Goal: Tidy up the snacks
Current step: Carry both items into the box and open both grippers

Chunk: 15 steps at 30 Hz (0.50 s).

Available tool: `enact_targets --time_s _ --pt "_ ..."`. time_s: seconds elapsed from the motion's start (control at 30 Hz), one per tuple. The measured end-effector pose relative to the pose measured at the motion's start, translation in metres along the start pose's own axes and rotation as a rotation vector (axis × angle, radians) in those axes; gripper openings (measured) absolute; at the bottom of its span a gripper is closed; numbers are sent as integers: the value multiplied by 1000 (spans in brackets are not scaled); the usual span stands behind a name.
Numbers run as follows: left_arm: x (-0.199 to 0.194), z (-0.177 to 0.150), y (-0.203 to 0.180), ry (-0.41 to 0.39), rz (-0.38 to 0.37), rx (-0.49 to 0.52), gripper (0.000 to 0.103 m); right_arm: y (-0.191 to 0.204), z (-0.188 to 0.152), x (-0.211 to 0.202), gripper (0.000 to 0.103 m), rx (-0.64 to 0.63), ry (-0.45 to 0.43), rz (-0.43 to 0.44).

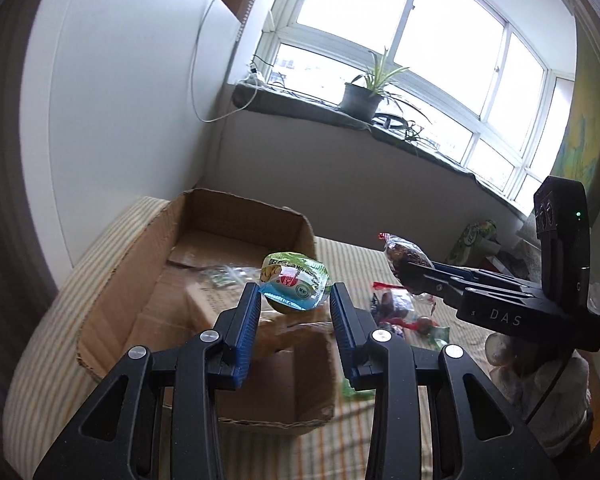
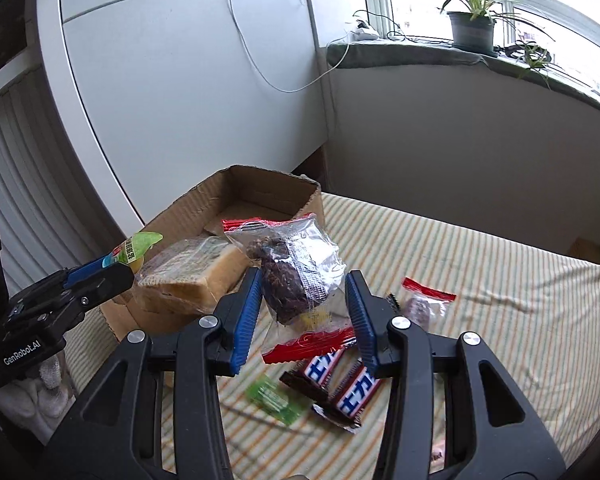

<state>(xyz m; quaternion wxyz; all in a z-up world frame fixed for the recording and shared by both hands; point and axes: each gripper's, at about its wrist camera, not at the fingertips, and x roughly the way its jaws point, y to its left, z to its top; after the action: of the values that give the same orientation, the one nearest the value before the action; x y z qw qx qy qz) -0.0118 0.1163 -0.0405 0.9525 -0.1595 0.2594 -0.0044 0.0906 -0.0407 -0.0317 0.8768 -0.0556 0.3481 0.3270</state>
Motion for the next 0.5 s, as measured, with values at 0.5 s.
enact_targets --time_s 0.5 --pt "-3 -1 52 -9 82 -66 34 38 24 65 45 -14 40 24"
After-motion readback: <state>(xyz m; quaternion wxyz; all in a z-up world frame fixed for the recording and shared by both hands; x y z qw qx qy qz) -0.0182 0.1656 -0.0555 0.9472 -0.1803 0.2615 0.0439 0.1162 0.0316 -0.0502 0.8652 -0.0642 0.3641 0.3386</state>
